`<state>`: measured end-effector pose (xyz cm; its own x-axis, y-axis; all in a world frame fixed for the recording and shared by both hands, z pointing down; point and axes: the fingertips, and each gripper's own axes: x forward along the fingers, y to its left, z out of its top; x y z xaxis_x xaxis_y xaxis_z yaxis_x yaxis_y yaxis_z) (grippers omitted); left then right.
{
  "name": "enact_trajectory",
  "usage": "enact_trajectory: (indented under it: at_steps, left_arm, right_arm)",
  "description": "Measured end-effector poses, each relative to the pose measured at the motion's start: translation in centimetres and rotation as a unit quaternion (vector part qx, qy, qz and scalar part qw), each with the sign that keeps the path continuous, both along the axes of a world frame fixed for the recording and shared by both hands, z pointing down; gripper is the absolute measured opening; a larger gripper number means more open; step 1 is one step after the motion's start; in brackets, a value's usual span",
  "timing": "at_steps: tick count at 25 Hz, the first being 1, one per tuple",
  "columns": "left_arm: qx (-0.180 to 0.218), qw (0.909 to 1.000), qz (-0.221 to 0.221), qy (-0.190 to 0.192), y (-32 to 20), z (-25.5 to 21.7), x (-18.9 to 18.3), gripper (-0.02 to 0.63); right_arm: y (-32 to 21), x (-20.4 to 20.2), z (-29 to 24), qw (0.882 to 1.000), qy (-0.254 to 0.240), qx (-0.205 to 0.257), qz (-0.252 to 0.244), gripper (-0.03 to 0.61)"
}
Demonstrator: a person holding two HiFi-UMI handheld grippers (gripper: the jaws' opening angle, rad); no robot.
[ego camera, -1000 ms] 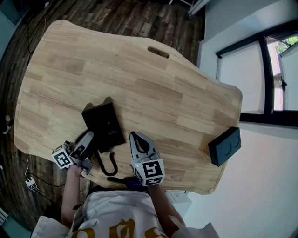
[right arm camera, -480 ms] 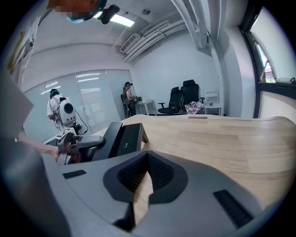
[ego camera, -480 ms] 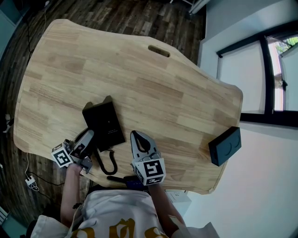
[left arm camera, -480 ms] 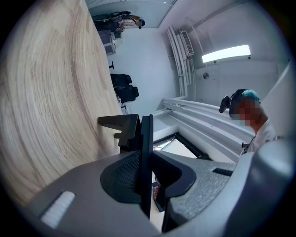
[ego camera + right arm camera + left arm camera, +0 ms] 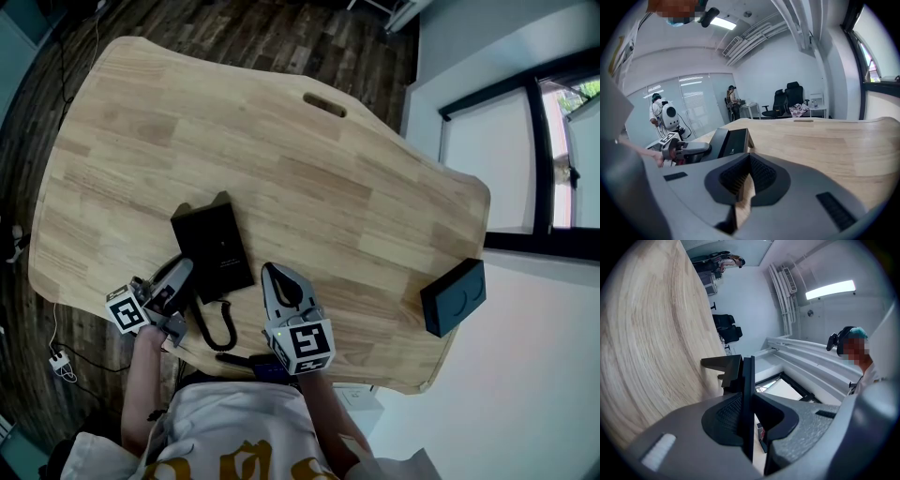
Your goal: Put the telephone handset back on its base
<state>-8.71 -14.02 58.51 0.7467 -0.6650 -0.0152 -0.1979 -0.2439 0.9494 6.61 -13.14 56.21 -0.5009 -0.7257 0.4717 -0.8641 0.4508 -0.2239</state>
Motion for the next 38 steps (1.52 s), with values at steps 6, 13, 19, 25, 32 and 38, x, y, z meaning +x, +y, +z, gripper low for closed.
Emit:
enact_trajectory:
  at_steps: [6, 13, 19, 25, 32, 38]
  left_arm:
    - [-0.007, 1.0, 0.006, 0.0, -0.1, 0.1, 0.2, 0.075]
    - [-0.017, 0.9991, 0.009, -0.039, 0.0, 0.6, -0.2, 0.075]
    - [-0.026, 0.9973, 0.018, -0.067, -0.4, 1.4, -0.4, 0.075]
    - [-0.025, 0.9967, 0.014, -0.076, -0.3, 1.5, -0.4, 0.075]
    - [-0.004, 0.9914, -0.011, -0.13, -0.5, 1.5, -0.7, 0.075]
    - [0.006, 0.9846, -0.007, -0.175, -0.5, 1.5, -0.7, 0.075]
  right_arm:
    - [-0.1, 0.2, -0.2, 1.0, -0.004, -0.001, 0.006, 0.006]
    - [-0.2, 0.1, -0.7, 1.0, -0.006, 0.003, 0.006, 0.006]
    - [-0.2, 0.4, -0.8, 1.0, -0.005, 0.004, 0.007, 0.006]
    - [-0.3, 0.5, -0.8, 1.0, -0.007, 0.004, 0.008, 0.006]
    - [-0.4, -0.1, -0.7, 1.0, -0.007, 0.003, 0.001, 0.006]
    - [-0.1, 0.0, -0.8, 1.0, -0.003, 0.0, 0.001, 0.006]
